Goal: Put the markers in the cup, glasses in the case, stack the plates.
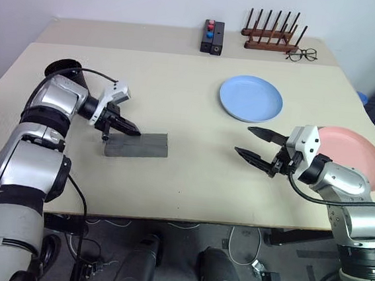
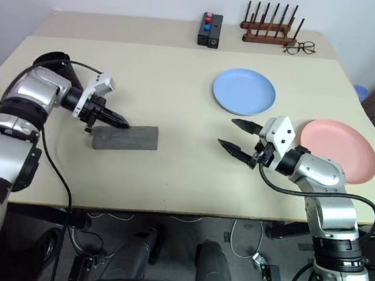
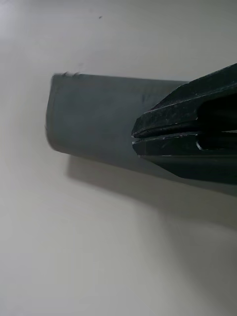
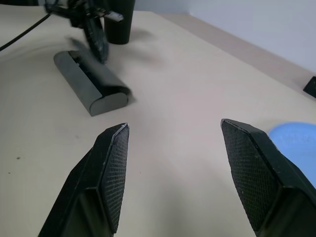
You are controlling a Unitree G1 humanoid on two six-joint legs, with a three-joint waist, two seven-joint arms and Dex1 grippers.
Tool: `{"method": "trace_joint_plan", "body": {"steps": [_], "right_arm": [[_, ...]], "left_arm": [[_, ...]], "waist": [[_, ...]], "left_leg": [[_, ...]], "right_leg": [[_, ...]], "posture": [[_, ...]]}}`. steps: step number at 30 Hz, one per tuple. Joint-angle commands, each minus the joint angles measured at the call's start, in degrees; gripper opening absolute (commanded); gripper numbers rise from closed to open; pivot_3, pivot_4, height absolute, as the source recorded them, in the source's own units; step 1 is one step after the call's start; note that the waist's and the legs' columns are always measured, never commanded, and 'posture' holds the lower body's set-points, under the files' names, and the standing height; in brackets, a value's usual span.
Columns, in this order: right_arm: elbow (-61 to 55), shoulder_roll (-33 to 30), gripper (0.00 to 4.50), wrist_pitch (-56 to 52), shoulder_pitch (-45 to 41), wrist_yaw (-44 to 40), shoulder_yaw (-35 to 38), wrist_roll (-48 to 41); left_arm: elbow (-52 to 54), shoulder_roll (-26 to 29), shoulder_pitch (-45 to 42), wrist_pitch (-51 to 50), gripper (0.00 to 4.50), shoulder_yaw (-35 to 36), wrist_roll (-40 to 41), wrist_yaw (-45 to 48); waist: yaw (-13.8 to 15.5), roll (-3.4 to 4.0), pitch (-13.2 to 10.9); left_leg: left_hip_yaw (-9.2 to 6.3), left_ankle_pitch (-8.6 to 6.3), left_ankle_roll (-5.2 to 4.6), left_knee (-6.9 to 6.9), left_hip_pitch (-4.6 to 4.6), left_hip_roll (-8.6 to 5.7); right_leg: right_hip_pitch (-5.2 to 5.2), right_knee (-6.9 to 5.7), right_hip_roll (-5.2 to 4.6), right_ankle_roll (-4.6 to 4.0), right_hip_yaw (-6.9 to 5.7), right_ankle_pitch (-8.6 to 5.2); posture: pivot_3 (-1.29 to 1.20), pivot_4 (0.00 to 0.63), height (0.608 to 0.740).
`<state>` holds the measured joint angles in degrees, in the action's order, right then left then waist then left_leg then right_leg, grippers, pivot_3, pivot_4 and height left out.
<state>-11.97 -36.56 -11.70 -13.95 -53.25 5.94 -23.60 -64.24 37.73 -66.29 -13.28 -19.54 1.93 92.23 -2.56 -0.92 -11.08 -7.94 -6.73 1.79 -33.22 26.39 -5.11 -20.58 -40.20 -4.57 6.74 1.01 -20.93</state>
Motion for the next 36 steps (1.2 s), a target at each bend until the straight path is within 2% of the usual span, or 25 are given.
{"method": "trace_joint_plan", "body": {"steps": [1, 4, 8, 9, 11, 14, 15, 18, 19, 26, 30, 36], "right_arm": [[-0.88, -0.31, 3.01, 1.46, -1.00, 0.22, 0.67, 0.17], [-0.89, -0.15, 3.01, 1.48, -0.99, 0.51, 0.71, 0.32], [0.83, 0.60, 3.01, 1.78, -1.89, 2.97, 1.61, 1.17], [1.97, 0.94, 3.01, 1.82, -2.67, 4.32, 2.31, 1.46], [6.53, 0.44, 3.01, 2.59, -3.76, 6.12, 3.80, 2.69], [11.41, -1.13, 3.01, 2.62, -4.96, 8.91, 4.89, 5.34], [12.80, -1.95, 3.01, 2.65, -5.39, 10.34, 5.21, 6.82], [15.51, -4.10, 3.01, 0.64, -5.97, 14.07, 6.98, 9.21], [15.02, -4.56, 3.01, -0.06, -5.56, 14.13, 7.56, 8.75], [11.03, -7.31, 3.01, -3.60, -2.23, 15.17, 9.21, 9.35], [12.08, -12.75, 3.01, -7.97, 1.29, 14.79, 12.19, 10.71], [14.54, -17.16, 3.01, -13.17, 5.55, 14.71, 12.28, 13.06]], "left_arm": [[4.45, 1.81, 1.32, -1.17, 0.03, -3.08, 3.48, 0.27], [5.17, 1.18, 1.60, -1.17, 0.03, -0.86, 4.69, 0.27], [2.74, -1.12, -2.39, -2.19, 0.03, 9.85, 9.37, -4.42], [2.55, -1.39, -3.43, -3.58, 0.27, 12.62, 11.33, -4.32], [4.81, -1.79, -4.16, -6.15, 0.79, 17.41, 15.12, -3.27], [12.46, -2.88, -1.31, -8.48, 2.23, 21.12, 18.34, -3.80], [16.88, -3.49, 0.79, -10.04, 2.62, 21.68, 19.46, -4.10], [30.55, -5.01, 8.00, -15.36, 4.18, 22.20, 22.76, -5.79], [34.19, -5.27, 10.24, -16.37, 4.35, 21.92, 23.20, -6.64], [43.93, -7.05, 17.40, -14.97, 4.35, 22.42, 23.97, -11.87], [50.15, -6.85, 20.75, -17.78, 4.35, 23.07, 27.54, -12.07], [53.28, -8.46, 23.59, -14.92, 4.35, 22.96, 28.28, -14.80]], "waist": [[0.01, 0.00, 0.00], [0.08, 0.01, 0.00], [0.16, 0.00, 0.00], [0.12, -0.02, -0.01], [0.02, -0.04, -0.02], [0.00, 0.01, 0.00], [0.02, 0.06, 0.04], [0.00, 0.15, 0.09], [0.00, 0.15, 0.09], [0.12, 0.15, 0.08], [0.64, 0.15, 0.09], [0.65, 0.15, 0.09]], "left_leg": [[0.01, 0.00, 0.00, 0.00, -0.01, 0.00], [0.00, 0.00, 0.00, 0.00, -0.01, 0.00], [-0.01, 0.00, 0.00, -0.02, 0.00, -0.01], [-0.02, 0.00, 0.00, -0.03, 0.01, -0.01], [-0.02, 0.00, 0.00, -0.04, 0.02, -0.01], [0.01, 0.00, 0.00, -0.01, 0.00, -0.02], [0.02, 0.00, 0.01, 0.01, -0.01, -0.02], [0.08, 0.01, 0.01, 0.02, -0.05, -0.01], [0.08, 0.01, 0.01, 0.01, -0.05, 0.00], [0.07, 0.03, 0.03, -0.01, -0.06, 0.04], [0.09, 0.02, 0.03, -0.02, -0.05, -0.01], [0.08, 0.02, 0.02, -0.02, -0.11, 0.03]], "right_leg": [[0.01, 0.00, -0.01, 0.00, 0.02, 0.00], [0.01, 0.00, -0.02, 0.00, 0.02, 0.00], [0.01, 0.00, -0.02, 0.00, 0.00, 0.00], [0.00, 0.00, -0.03, 0.00, 0.00, 0.00], [-0.01, 0.00, -0.02, 0.00, -0.02, 0.00], [0.00, 0.01, -0.03, 0.00, -0.02, 0.00], [0.00, 0.01, -0.03, 0.00, 0.00, 0.00], [0.01, -0.02, -0.05, -0.01, 0.08, 0.00], [0.00, -0.04, -0.04, -0.01, 0.11, 0.00], [0.00, -0.06, -0.01, -0.03, 0.15, 0.01], [0.02, -0.04, -0.08, -0.02, 0.14, 0.00], [0.08, -0.01, -0.10, -0.04, 0.13, 0.00]], "posture": [[0.00, 0.150, 0.737], [0.00, 0.150, 0.737], [0.00, 0.150, 0.737], [0.00, 0.150, 0.737], [0.00, 0.150, 0.737], [0.00, 0.150, 0.737], [0.00, 0.150, 0.737], [0.00, 0.150, 0.737], [0.00, 0.150, 0.737], [0.00, 0.150, 0.737], [0.00, 0.150, 0.737], [0.00, 0.150, 0.737]]}}
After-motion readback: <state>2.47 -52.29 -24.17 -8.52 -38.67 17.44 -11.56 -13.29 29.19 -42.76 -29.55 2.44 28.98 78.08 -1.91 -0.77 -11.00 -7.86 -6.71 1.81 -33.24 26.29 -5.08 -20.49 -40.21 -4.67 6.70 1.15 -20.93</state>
